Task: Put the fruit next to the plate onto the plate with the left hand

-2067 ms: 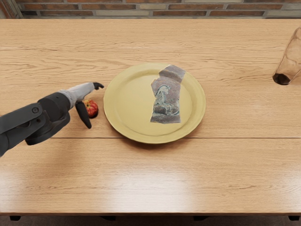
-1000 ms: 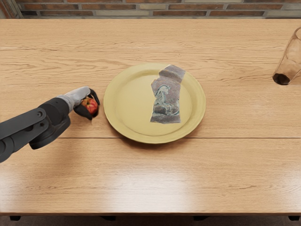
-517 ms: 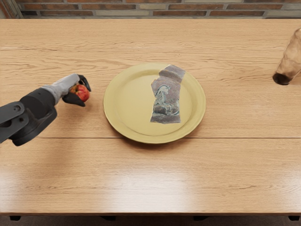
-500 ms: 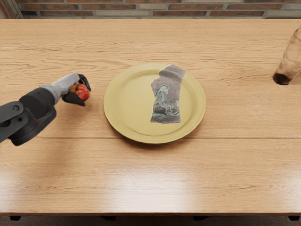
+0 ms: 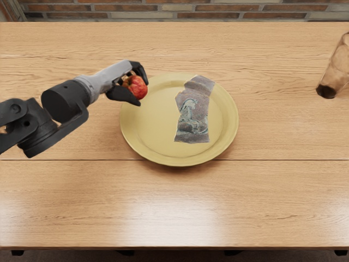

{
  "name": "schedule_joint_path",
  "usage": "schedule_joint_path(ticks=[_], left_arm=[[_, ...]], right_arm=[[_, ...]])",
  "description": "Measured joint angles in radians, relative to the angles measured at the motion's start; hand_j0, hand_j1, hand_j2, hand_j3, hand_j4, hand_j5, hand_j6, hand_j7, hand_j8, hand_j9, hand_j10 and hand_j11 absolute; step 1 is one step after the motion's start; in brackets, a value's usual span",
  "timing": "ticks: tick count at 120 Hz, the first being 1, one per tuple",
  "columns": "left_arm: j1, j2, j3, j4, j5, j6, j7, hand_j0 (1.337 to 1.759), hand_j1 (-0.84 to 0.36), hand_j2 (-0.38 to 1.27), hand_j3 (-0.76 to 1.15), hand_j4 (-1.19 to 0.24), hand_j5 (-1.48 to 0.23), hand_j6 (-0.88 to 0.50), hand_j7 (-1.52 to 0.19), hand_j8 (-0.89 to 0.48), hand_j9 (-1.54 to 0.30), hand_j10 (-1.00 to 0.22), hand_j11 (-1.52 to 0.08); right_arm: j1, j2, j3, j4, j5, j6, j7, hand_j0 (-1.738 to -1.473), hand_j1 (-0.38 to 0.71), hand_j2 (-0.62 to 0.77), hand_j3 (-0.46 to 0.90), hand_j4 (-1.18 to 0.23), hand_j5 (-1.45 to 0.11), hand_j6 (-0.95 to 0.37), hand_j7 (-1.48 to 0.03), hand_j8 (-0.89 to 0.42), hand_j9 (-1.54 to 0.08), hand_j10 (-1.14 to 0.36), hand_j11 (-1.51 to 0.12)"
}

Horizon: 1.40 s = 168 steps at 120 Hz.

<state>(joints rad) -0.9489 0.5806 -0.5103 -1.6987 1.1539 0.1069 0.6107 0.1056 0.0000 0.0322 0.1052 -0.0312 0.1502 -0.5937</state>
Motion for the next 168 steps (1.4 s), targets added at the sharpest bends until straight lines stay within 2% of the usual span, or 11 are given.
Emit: schedule_joint_path(ticks=[35, 75, 78, 84, 98, 116, 123, 131, 143, 153, 168], left_arm=[[-0.025, -0.151, 0.008, 0.005, -0.007, -0.011, 0.000, 1.647, -0.47, 0.36, 0.00, -0.35, -1.31, -0.04, -1.26, -0.13, -1.21, -0.67, -1.17], [-0.013, -0.261, 0.036, 0.208, 0.001, -0.022, 0.000, 1.646, -0.50, 0.41, 0.00, -0.34, -1.29, -0.03, -1.26, -0.12, -1.20, -0.66, -1.17], [-0.014, -0.271, 0.040, 0.219, 0.000, -0.022, 0.000, 1.647, -0.48, 0.39, 0.00, -0.35, -1.25, -0.03, -1.22, -0.12, -1.16, -0.66, -1.13], [-0.016, -0.277, 0.043, 0.235, 0.003, -0.020, 0.000, 1.650, -0.37, 0.31, 0.00, -0.38, -1.06, -0.07, -1.03, -0.16, -0.98, -0.66, -0.95], [-0.017, -0.273, 0.045, 0.259, 0.010, -0.015, 0.000, 1.653, -0.13, 0.19, 0.00, -0.29, -0.68, -0.09, -0.67, -0.13, -0.64, -0.44, -0.62], [-0.022, -0.310, 0.040, 0.265, -0.003, -0.012, 0.000, 1.656, 0.05, 0.10, 0.00, -0.20, -0.40, -0.10, -0.39, -0.12, -0.38, -0.27, -0.37], [-0.023, -0.337, 0.017, 0.264, -0.130, -0.013, 0.000, 1.656, 0.12, 0.08, 0.00, -0.16, -0.31, -0.08, -0.30, -0.10, -0.29, -0.21, -0.29], [-0.020, -0.307, -0.022, 0.261, -0.339, -0.051, 0.000, 1.657, 0.17, 0.06, 0.00, -0.12, -0.24, -0.07, -0.23, -0.08, -0.22, -0.16, -0.22], [-0.011, -0.090, -0.102, 0.226, -0.636, -0.304, 0.000, 1.657, 0.23, 0.04, 0.00, -0.08, -0.16, -0.05, -0.15, -0.06, -0.15, -0.11, -0.15], [0.054, 0.055, -0.130, 0.189, -0.873, -0.512, 0.000, 1.658, 0.26, 0.03, 0.00, -0.06, -0.11, -0.04, -0.11, -0.05, -0.11, -0.08, -0.11], [0.051, 0.193, -0.126, 0.131, -1.258, -0.656, 0.000, 1.658, 0.29, 0.02, 0.00, -0.04, -0.07, -0.03, -0.07, -0.04, -0.07, -0.05, -0.07]], right_arm=[[-0.001, 0.000, -0.001, 0.001, -0.001, -0.001, 0.000, -1.658, -0.35, 0.00, 0.00, 0.00, 0.00, 0.00, 0.00, 0.00, 0.00, 0.00, 0.00], [0.000, 0.000, -0.006, 0.001, -0.002, -0.001, 0.000, -1.658, -0.35, 0.00, 0.00, 0.00, 0.00, 0.00, 0.00, 0.00, 0.00, 0.00, 0.00], [0.000, 0.000, -0.006, 0.001, -0.002, -0.001, 0.000, -1.658, -0.35, 0.00, 0.00, 0.00, 0.00, 0.00, 0.00, 0.00, 0.00, 0.00, 0.00], [0.000, 0.000, -0.006, 0.002, -0.002, -0.001, 0.000, -1.658, -0.35, 0.00, 0.00, 0.00, 0.00, 0.00, 0.00, 0.00, 0.00, 0.00, 0.00], [0.000, 0.000, -0.006, 0.002, -0.001, -0.001, 0.000, -1.658, -0.35, 0.00, 0.00, 0.00, 0.00, 0.00, 0.00, 0.00, 0.00, 0.00, 0.00], [0.000, 0.000, -0.006, 0.004, -0.001, -0.001, 0.000, -1.658, -0.35, 0.00, 0.00, 0.00, 0.00, 0.00, 0.00, 0.00, 0.00, 0.00, 0.00], [0.002, 0.000, -0.006, 0.010, -0.001, -0.001, 0.000, -1.658, -0.35, 0.00, 0.00, 0.00, 0.00, 0.00, 0.00, 0.00, 0.00, 0.00, 0.00], [0.002, 0.000, -0.006, 0.017, -0.001, -0.001, 0.000, -1.658, -0.35, 0.00, 0.00, 0.00, 0.00, 0.00, 0.00, 0.00, 0.00, 0.00, 0.00], [0.003, 0.000, -0.005, 0.031, 0.001, 0.000, 0.000, -1.658, -0.35, 0.00, 0.00, 0.00, 0.00, 0.00, 0.00, 0.00, 0.00, 0.00, 0.00], [0.004, 0.000, -0.005, 0.038, 0.002, -0.001, 0.000, -1.658, -0.35, 0.00, 0.00, 0.00, 0.00, 0.00, 0.00, 0.00, 0.00, 0.00, 0.00], [0.004, 0.000, -0.004, 0.043, 0.003, 0.000, -0.001, -1.658, -0.35, 0.00, 0.00, 0.00, 0.00, 0.00, 0.00, 0.00, 0.00, 0.00, 0.00]])
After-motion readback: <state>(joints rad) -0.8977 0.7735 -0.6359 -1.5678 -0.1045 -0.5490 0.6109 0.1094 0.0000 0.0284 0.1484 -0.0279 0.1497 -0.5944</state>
